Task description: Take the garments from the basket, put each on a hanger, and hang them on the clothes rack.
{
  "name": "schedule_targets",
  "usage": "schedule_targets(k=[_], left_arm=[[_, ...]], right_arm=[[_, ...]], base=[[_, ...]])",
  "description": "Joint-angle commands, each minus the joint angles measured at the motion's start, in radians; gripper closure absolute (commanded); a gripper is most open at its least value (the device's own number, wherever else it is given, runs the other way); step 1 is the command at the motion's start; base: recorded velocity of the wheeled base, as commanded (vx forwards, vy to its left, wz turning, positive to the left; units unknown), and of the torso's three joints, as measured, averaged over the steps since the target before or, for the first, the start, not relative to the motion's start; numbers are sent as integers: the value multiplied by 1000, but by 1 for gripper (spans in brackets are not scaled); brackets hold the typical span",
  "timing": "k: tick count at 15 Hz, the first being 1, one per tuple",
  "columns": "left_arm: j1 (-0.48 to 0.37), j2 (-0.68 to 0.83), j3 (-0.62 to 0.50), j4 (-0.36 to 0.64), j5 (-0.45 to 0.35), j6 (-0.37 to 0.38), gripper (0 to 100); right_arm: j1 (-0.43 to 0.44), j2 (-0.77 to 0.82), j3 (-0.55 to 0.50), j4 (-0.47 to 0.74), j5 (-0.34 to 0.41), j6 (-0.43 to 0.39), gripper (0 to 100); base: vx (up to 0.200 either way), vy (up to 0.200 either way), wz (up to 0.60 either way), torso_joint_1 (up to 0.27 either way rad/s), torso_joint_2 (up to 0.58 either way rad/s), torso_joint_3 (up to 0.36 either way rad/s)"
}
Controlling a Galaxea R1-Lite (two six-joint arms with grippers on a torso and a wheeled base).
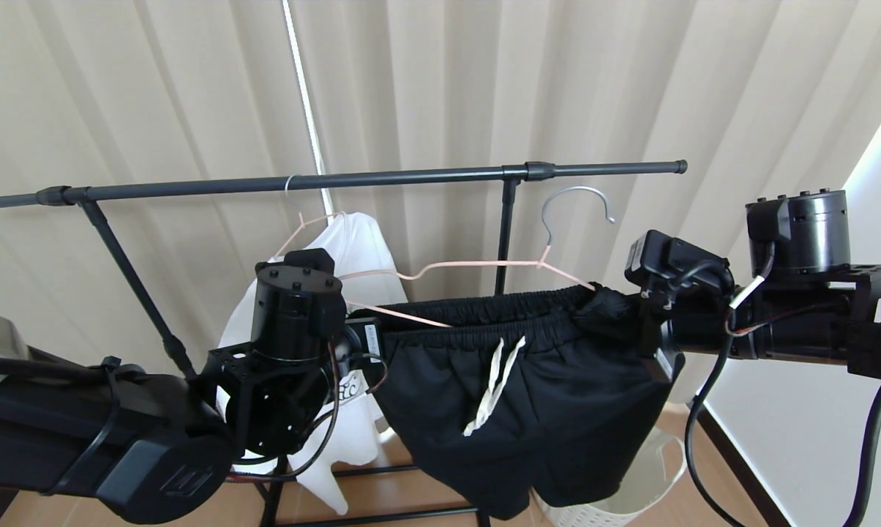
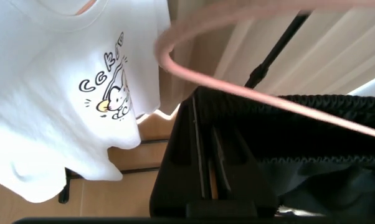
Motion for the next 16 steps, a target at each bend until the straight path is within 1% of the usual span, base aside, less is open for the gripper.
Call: schedule_targets(k=[1, 6, 9, 10, 11, 13, 14, 15, 16], left_arm=[[20, -8, 8, 0, 1, -2, 100], [81, -42, 1, 0, -7, 12, 100], [106, -65, -7, 1, -10, 33, 100], [109, -71, -12, 3, -13, 41, 100], [109, -74, -12, 3, -25, 46, 100], [109, -86, -13, 7, -39, 56, 100], [109, -88, -16, 10, -39, 78, 100], [109, -88, -29, 27, -39, 98, 100], [109, -89, -50, 61, -39, 101, 100]], right_arm=[[-1, 0, -2, -1, 0, 0, 100], [-3, 16, 1, -1, -23, -8, 100], [-3, 32, 1, -1, -58, -31, 100], [-4, 43, 1, -1, -87, -32, 100], [-4, 49, 1, -2, -101, -34, 100], [-3, 52, 1, -1, -107, -43, 100], [-3, 54, 3, -2, -127, -54, 100], [-3, 65, 3, -2, -138, -54, 100], [-3, 69, 3, -2, -139, -55, 100]], base=[[0, 0, 0, 0, 0, 0], [0, 0, 0, 0, 0, 0], [0, 0, 0, 0, 0, 0], [0, 0, 0, 0, 0, 0], [0, 0, 0, 0, 0, 0], [0, 0, 0, 0, 0, 0], [0, 0, 0, 0, 0, 0], [0, 0, 0, 0, 0, 0], [0, 0, 0, 0, 0, 0]])
